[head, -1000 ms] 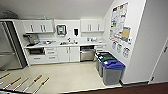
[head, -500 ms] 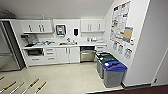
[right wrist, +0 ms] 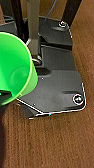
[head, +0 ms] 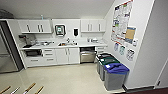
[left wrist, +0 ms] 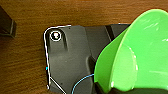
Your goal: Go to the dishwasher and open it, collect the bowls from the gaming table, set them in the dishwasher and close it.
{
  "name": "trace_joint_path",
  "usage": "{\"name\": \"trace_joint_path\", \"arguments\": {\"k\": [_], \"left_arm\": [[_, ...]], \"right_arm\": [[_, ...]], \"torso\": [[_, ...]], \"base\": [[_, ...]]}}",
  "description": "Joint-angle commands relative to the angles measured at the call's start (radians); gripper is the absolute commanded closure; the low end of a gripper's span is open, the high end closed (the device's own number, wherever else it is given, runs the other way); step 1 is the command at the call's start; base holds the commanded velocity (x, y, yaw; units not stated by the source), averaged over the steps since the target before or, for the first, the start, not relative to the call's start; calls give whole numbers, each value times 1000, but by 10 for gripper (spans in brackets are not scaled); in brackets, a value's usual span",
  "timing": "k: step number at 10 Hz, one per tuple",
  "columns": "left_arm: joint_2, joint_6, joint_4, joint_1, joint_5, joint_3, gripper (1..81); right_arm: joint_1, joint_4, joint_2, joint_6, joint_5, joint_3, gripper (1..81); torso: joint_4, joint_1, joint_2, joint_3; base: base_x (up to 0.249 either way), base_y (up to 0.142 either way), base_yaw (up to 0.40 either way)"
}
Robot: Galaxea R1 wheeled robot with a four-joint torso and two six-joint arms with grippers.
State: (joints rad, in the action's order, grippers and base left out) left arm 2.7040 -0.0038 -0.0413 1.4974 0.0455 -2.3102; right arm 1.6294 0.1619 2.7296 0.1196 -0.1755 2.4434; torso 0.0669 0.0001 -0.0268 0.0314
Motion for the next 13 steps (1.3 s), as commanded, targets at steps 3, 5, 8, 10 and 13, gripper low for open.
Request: {"name": "trace_joint_path", "arguments": {"k": [3, 5, 8, 10, 13], "left_arm": [[-21, -1, -3, -52, -47, 2, 811], [-18, -1, -3, -52, -47, 0, 811], [-16, -1, -3, -52, -47, -8, 811], [-18, -1, -3, -50, -47, -12, 811], [-15, -1, -5, -52, -47, -12, 811]], "right_arm": [[-32, 14, -25, -3, 34, 0, 811], [-33, 14, -25, -3, 34, 2, 811], [-33, 15, -23, -3, 34, 2, 811], [-30, 14, -25, -3, 34, 2, 811], [-30, 14, -25, -3, 34, 2, 811]], "torso": [[0, 0, 0, 0], [0, 0, 0, 0], [0, 0, 0, 0], [0, 0, 0, 0], [0, 0, 0, 0]], "base": [[148, 0, 0], [145, 0, 0], [145, 0, 0], [143, 0, 0], [143, 0, 0]]}}
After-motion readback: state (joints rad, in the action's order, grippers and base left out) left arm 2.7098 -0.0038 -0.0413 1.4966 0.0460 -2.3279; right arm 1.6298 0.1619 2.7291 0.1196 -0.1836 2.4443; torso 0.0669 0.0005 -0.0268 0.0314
